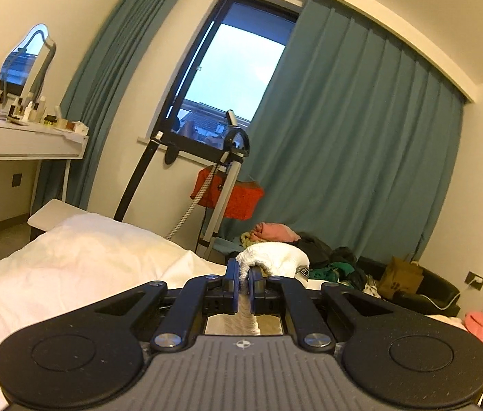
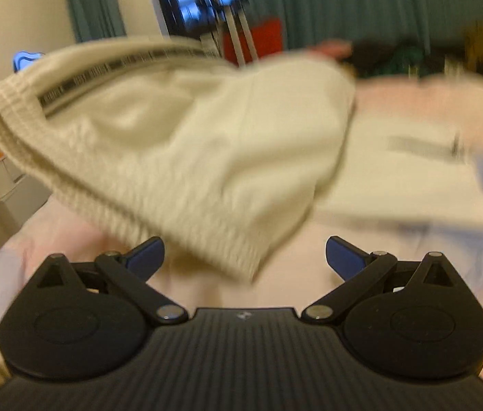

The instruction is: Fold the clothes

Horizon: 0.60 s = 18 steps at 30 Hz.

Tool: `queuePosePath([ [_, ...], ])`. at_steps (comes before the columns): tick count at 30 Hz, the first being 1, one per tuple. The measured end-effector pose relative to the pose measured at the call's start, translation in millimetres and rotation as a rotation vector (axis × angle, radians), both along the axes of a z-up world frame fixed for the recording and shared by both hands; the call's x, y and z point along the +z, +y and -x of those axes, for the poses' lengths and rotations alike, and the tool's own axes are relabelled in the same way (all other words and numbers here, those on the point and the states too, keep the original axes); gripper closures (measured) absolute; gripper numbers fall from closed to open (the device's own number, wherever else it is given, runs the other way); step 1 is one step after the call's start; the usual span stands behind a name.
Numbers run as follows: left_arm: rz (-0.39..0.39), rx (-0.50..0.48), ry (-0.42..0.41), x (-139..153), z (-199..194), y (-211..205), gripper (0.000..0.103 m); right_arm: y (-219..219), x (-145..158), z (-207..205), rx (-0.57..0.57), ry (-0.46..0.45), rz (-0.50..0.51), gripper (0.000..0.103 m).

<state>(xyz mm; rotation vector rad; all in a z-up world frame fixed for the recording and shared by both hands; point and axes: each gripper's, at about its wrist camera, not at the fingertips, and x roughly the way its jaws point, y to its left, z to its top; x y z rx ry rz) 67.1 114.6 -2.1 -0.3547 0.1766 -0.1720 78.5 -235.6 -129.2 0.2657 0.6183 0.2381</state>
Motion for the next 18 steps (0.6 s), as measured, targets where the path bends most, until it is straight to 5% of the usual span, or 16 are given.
queuePosePath([
  [3, 0.004, -0.001, 0.000, -4, -6, 9, 0.097, 6, -16, -11, -0.036, 0.049, 0.039, 0.009],
  [5, 0.016, 0.000, 0.000, -5, -12, 14, 0.097, 9, -24, -27, -0.068, 0.061, 0.072, 0.032],
  [9, 0.065, -0.003, 0.010, -8, -25, 26, 0.097, 2, -34, -50, -0.036, 0.005, -0.068, 0.039],
  [15, 0.137, -0.016, 0.027, -12, -28, 40, 0.098, 10, -43, -48, 0.000, -0.024, -0.055, 0.042],
  [18, 0.158, -0.035, 0.034, -12, -23, 39, 0.098, 12, -38, -48, 0.010, -0.008, -0.004, 0.061],
])
